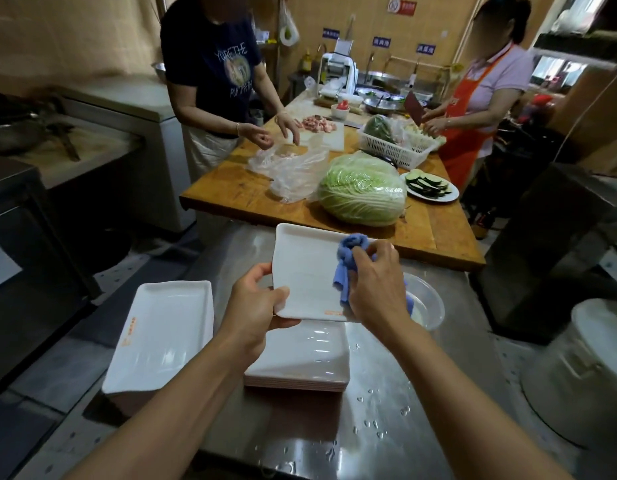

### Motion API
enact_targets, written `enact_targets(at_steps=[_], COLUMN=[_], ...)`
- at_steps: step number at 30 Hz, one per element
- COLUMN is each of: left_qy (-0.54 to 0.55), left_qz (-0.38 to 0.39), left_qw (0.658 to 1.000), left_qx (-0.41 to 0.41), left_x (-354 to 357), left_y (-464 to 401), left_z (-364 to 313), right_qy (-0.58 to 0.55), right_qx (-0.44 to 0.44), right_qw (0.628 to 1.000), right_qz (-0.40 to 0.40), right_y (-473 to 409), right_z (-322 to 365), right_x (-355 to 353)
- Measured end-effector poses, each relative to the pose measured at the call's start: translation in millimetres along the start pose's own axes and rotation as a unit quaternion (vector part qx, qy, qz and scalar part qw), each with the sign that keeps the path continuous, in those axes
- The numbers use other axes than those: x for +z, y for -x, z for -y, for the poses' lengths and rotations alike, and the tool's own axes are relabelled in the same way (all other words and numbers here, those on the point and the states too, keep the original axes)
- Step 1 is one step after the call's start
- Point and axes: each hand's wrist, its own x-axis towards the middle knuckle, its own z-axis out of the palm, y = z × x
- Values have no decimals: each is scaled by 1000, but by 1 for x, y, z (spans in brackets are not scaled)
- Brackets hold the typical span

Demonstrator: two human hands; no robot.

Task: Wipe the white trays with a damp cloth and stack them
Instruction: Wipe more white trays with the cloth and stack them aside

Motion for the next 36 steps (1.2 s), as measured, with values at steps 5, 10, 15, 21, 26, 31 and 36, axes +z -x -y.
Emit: enact_targets(at_steps=[5,10,15,21,26,31,36], left_qy=[21,40,36,20,23,5,-50], left_qz=[2,-2,-35,-63,-82,-84,-34], left_qw=[1000,999,999,998,996,996,998], left_qx=[-3,3,17,5,-6,-7,1], left_x=[2,-2,-10,-10,-17,-31,-35], left_y=[2,-2,-10,-18,-24,-29,-23], left_z=[1,0,0,7,9,9,10], right_qy=[-36,-116,-214,-127,-52,-49,-39], right_qx=[-96,-146,-174,-219,-201,-198,-146], right_qw=[995,980,950,962,977,978,983], right_qz=[-3,72,148,105,41,40,103], right_y=[-5,-12,18,34,45,51,32], right_z=[38,51,45,23,-18,-50,-72], right_x=[4,-5,-8,-5,-13,-21,-20])
